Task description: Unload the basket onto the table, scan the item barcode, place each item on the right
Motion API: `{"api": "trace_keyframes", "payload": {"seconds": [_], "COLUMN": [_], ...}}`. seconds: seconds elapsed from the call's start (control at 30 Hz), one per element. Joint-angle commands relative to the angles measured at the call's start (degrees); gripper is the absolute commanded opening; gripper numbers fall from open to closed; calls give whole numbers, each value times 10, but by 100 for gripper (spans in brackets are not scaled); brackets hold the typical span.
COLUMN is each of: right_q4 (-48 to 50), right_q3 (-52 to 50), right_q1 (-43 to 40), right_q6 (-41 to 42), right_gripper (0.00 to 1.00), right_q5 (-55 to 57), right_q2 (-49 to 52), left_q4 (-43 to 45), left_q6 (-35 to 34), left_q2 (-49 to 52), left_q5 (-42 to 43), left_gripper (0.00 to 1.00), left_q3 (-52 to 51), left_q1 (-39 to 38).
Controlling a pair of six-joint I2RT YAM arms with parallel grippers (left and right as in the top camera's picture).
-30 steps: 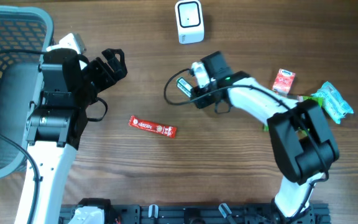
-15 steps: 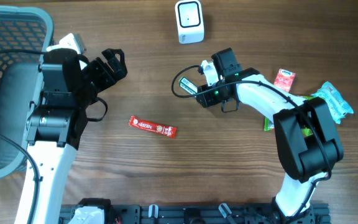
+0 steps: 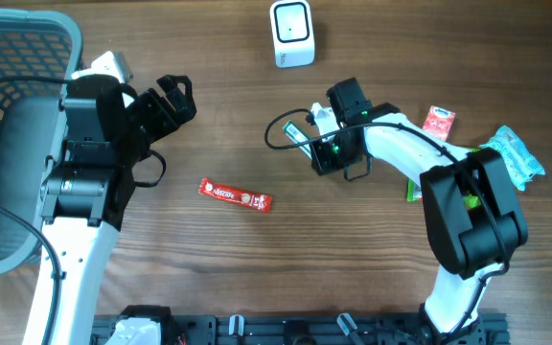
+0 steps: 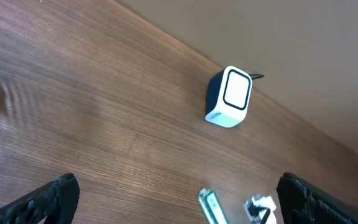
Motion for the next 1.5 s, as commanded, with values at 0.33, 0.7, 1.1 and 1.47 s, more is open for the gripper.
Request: {"api": "trace_keyframes", "payload": {"seconds": [0.33, 0.7, 1.1, 1.47], "right_q4": [-127, -133, -113, 10], "right_q3": [-7, -49, -75, -214], "right_q1": [4, 4, 4, 99], "right_q6": [-9, 1, 58, 115], "right_gripper": [9, 46, 75, 68], "right_q5": [69, 80, 97, 152], "right_q2": [-259, -285, -280, -277], "left_q4": [2, 2, 2, 2], "left_q6": [13, 13, 13, 13], "left_q2": [2, 2, 2, 2], "left_q5": [-2, -2, -2, -2], "left_gripper": [100, 100, 100, 100], "left_q3": [1, 1, 1, 1], "left_q1": [4, 4, 4, 4]}}
